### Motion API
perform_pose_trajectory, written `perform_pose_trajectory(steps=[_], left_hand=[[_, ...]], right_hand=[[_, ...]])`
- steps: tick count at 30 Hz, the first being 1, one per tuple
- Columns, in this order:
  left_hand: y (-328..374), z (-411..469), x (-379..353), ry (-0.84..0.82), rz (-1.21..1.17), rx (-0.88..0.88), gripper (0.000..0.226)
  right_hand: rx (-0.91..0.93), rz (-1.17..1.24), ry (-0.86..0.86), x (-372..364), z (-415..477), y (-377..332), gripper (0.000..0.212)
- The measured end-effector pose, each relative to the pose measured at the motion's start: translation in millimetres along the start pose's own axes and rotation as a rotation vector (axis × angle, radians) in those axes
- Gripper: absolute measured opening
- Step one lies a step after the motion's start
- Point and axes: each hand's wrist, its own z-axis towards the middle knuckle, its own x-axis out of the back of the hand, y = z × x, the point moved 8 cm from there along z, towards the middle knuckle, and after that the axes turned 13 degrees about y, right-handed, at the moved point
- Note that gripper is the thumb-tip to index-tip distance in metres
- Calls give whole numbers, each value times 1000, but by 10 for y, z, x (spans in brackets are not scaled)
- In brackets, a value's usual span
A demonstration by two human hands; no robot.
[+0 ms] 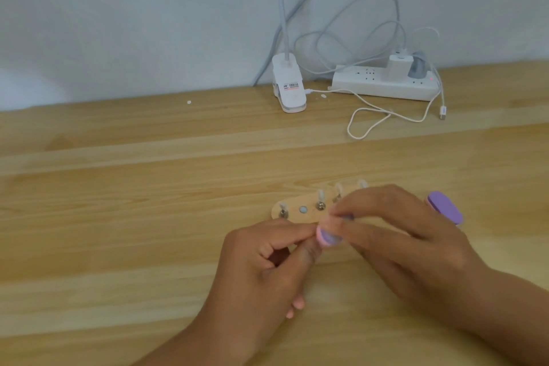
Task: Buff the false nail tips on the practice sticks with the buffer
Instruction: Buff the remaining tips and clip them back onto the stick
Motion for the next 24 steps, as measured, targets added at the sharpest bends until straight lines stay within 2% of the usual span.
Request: perform_pose_trajectory(steps=[2, 5, 9, 12, 17, 21, 24], left_hand=[[-17, 0, 7, 5, 3, 8, 13], [15, -13, -40, -52, 3, -9, 8], [-32, 2, -11, -36, -3, 18, 12], [-6, -13, -35, -73, -33, 24, 13], [-31, 3, -21, -63, -65, 58, 14], [-29, -12, -39, -86, -91, 80, 14], [-63, 4, -45, -106, -118, 128, 10]], right_hand=[[-29, -6, 14, -8, -3, 27, 48], [-2, 40, 1, -36, -57, -57, 36], [-43, 10, 25, 20, -21, 27, 36], [10, 39, 15, -19, -61, -115, 27], [-21, 17, 33, 47, -23, 10, 38], [24, 47, 37, 35, -53, -79, 33], [-26, 18, 40, 67, -15, 22, 30]])
